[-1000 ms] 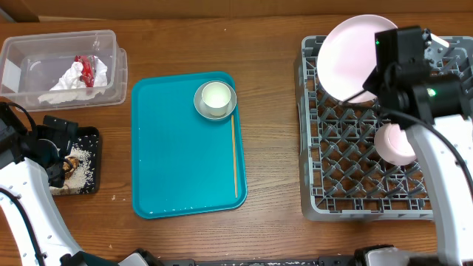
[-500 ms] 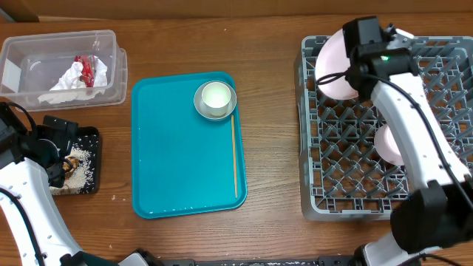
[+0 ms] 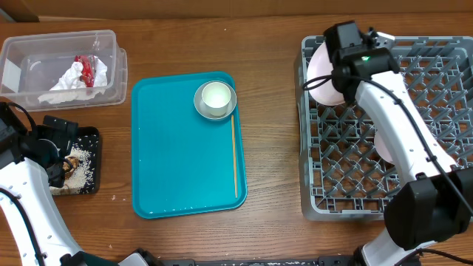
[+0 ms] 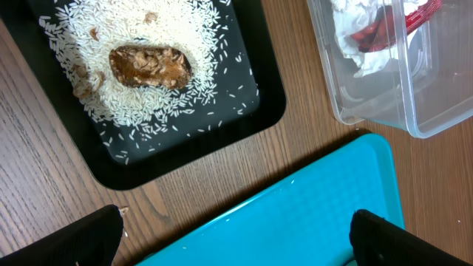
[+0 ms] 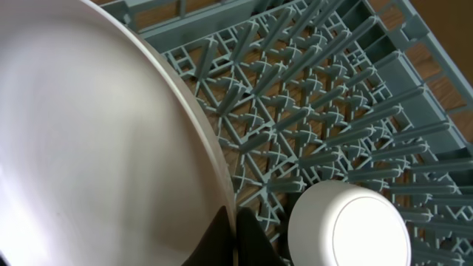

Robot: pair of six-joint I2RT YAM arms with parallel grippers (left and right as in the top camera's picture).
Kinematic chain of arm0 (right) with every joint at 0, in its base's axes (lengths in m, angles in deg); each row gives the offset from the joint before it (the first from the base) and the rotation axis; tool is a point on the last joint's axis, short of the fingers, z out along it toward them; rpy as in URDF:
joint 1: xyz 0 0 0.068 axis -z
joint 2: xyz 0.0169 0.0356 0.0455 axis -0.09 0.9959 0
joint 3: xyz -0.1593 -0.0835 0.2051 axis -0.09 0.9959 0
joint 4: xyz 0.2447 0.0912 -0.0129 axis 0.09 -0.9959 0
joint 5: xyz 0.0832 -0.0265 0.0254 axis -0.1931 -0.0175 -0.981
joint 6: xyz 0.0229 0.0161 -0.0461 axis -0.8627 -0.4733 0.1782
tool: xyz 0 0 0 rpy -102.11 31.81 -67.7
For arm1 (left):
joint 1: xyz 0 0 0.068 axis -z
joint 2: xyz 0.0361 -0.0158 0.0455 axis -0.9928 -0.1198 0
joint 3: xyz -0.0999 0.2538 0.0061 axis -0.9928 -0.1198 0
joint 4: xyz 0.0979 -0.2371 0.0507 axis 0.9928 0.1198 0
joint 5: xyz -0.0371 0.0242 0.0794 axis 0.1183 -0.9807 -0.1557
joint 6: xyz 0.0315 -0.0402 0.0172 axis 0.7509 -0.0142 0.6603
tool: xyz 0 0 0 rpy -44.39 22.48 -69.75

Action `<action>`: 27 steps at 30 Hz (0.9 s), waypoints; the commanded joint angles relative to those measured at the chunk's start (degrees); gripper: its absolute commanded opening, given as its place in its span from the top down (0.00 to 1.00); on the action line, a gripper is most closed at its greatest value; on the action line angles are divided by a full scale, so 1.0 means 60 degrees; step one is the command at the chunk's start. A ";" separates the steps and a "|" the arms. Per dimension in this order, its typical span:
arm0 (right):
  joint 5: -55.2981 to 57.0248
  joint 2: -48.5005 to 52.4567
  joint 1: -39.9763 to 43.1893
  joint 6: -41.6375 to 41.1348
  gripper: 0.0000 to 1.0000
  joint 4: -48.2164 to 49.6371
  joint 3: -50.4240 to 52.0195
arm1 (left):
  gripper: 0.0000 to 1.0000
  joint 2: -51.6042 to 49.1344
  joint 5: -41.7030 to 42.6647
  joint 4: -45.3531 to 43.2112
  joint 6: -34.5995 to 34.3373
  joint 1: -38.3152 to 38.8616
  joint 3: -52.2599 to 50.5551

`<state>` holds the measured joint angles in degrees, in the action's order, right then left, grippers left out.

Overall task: Sort waste into correct bins and load items into the dishwasher
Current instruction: 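Set the large plate upright in the rack and release it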

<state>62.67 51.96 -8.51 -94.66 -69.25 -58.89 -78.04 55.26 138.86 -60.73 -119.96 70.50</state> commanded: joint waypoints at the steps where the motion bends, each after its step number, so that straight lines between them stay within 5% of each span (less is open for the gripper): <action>1: 0.0262 -0.0109 -0.0375 0.0229 0.84 0.0025 0.0004 | 0.00 -0.0011 -0.0095 -0.0011 -0.0127 0.0018 -0.0022; 8: -0.1239 -0.0408 -0.0739 0.0222 0.79 -0.0514 -0.0521 | 0.00 -0.0011 -0.0095 -0.0011 -0.0127 0.0018 -0.0022; 14: -0.3854 -0.1563 -0.0765 0.0302 0.46 -0.1344 -0.1916 | 0.00 -0.0011 -0.0095 -0.0011 -0.0127 0.0018 -0.0022; 16: -0.4448 -0.2018 -0.0765 0.0455 0.27 -0.1588 -0.2342 | 0.00 -0.0011 -0.0095 -0.0011 -0.0127 0.0018 -0.0022; 20: -0.4750 -0.2973 -0.0765 0.0474 0.21 -0.1665 -0.2605 | 0.00 -0.0011 -0.0095 -0.0011 -0.0127 0.0018 -0.0022; 22: -0.3810 -0.3195 -0.0648 0.0412 0.31 -0.1625 -0.2605 | 0.00 -0.0011 -0.0095 -0.0011 -0.0127 0.0018 -0.0022; 23: -0.3166 -0.3228 -0.0477 0.0386 0.43 -0.1603 -0.2605 | 0.00 -0.0011 -0.0095 -0.0011 -0.0131 0.0018 -0.0022; 25: -0.2473 -0.3133 0.0029 0.0364 0.85 -0.1472 -0.2568 | 0.00 -0.0011 -0.0095 -0.0011 -0.0127 0.0018 -0.0022; 26: -0.2408 -0.3024 0.0353 0.0364 0.96 -0.1381 -0.2532 | 0.00 -0.0011 -0.0095 -0.0011 -0.0131 0.0018 -0.0022; 27: -0.2470 -0.2892 0.0692 0.0364 0.96 -0.1275 -0.2477 | 0.00 -0.0011 -0.0095 -0.0011 -0.0127 0.0018 -0.0022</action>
<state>42.98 30.86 -9.16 -92.10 -77.97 -74.43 -78.04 55.26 138.86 -60.73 -119.96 70.50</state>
